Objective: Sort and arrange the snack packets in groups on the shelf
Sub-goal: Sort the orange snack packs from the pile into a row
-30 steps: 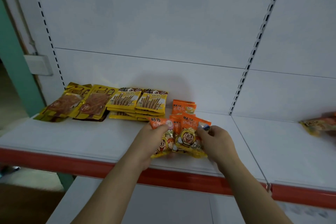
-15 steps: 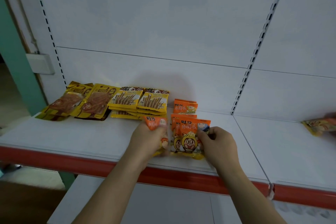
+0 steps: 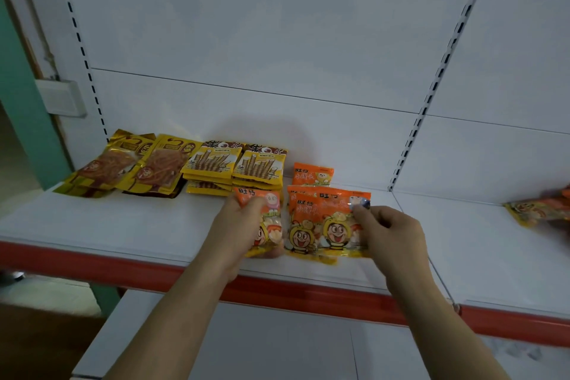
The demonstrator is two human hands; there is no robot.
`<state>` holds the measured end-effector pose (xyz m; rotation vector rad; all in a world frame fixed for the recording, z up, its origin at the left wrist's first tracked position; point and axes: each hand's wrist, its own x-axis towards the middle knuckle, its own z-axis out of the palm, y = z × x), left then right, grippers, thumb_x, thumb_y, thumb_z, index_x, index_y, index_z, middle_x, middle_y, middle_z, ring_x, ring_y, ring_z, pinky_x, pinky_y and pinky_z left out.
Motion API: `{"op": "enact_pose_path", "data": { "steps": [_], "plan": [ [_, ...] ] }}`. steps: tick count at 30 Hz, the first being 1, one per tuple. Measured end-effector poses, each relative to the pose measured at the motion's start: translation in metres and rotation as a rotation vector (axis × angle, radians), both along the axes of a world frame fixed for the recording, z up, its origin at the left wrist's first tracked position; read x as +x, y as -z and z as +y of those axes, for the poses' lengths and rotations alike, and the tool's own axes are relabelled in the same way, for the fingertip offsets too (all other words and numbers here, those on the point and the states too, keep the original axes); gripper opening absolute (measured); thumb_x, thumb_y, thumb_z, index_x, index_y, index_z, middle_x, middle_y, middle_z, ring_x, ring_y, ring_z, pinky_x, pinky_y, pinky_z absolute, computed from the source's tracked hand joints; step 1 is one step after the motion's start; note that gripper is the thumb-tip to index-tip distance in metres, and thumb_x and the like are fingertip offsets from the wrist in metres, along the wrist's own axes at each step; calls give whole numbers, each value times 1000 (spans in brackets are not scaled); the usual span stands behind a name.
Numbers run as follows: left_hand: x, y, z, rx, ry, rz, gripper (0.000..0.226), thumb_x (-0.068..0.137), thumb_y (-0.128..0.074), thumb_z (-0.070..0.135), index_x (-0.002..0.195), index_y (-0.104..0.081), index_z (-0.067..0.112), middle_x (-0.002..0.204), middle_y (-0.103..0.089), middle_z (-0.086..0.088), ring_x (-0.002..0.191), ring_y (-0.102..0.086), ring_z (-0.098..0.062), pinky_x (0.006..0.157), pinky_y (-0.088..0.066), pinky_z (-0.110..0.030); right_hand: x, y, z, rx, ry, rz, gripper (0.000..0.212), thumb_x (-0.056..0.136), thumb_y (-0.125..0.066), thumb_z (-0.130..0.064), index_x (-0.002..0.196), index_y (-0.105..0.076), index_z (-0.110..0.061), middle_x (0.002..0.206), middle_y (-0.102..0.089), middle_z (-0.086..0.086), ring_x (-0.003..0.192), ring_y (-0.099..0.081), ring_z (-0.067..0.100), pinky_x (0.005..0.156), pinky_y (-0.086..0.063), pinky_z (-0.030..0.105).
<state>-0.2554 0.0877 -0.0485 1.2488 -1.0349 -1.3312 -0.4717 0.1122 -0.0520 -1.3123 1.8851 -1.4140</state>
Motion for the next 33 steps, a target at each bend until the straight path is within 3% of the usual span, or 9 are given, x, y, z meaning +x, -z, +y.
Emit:
{"op": "enact_pose_path", "data": {
  "steps": [5, 12, 16, 19, 22, 24, 27, 30, 33],
  "plan": [
    [-3, -4, 9, -3, 30, 58, 13, 101, -59, 25, 111, -66, 22, 93, -78, -13, 74, -78, -35, 66, -64, -55, 26, 21, 6, 35, -14, 316, 45, 93, -61, -50, 65, -57, -15, 54, -58, 0, 48, -50, 7, 45, -36, 20],
    [-5, -6, 16, 0, 154, 4, 16, 102, -58, 28, 111, -68, 20, 91, -80, -8, 77, -78, -37, 68, -64, -52, 17, 19, 9, 166, -109, 576, 42, 90, -58, -61, 71, -59, -24, 63, -65, -7, 60, -60, 7, 56, -48, 27],
    [-4, -11, 17, -26, 135, -19, 16, 102, -59, 28, 109, -69, 18, 87, -80, -8, 72, -77, -35, 66, -63, -50, -3, -3, -15, 16, -53, 612, 47, 98, -44, -58, 115, -65, -19, 108, -68, -2, 95, -62, 13, 78, -48, 29],
    [-4, -15, 17, -38, 134, -7, 14, 102, -60, 28, 106, -71, 20, 88, -80, -6, 73, -77, -34, 62, -63, -46, -8, -18, -53, -38, -314, 798, 47, 105, -38, -43, 144, -50, -19, 151, -46, 2, 140, -38, 22, 113, -31, 36],
    [-11, -11, 16, -50, 186, -40, 14, 100, -62, 35, 98, -76, 31, 100, -80, -2, 88, -77, -31, 77, -63, -53, -6, -23, -93, 116, -582, 1073, 58, 106, -17, -49, 151, -39, -21, 163, -26, 7, 152, -17, 27, 124, -15, 43],
    [-17, -6, 16, -43, 211, -68, 14, 100, -62, 39, 98, -75, 37, 102, -79, 4, 94, -77, -27, 86, -61, -57, -6, -22, -109, 109, -719, 1303, 68, 100, -10, -46, 143, -51, -12, 154, -41, 17, 147, -30, 39, 120, -26, 54],
    [-23, -3, 16, -45, 209, -97, 13, 101, -61, 40, 105, -73, 37, 102, -78, 10, 93, -76, -16, 88, -62, -53, -6, -20, -120, 82, -833, 1529, 57, 98, -28, -36, 130, -62, -2, 135, -58, 27, 126, -53, 49, 104, -44, 62],
    [-23, 0, 14, -82, 195, -150, 17, 101, -60, 41, 113, -71, 36, 107, -77, 11, 96, -73, -9, 88, -62, -43, -5, -16, -113, 70, -835, 1494, 48, 110, -27, -33, 152, -38, -14, 161, -30, 12, 150, -25, 30, 122, -13, 39],
    [-25, 1, 15, -98, 194, -177, 18, 101, -59, 43, 115, -69, 38, 110, -77, 10, 98, -74, -12, 86, -61, -42, -1, -18, -106, 149, -828, 1337, 47, 110, -24, -32, 155, -32, -17, 164, -25, 4, 151, -18, 20, 119, -6, 26]
  ]
}}
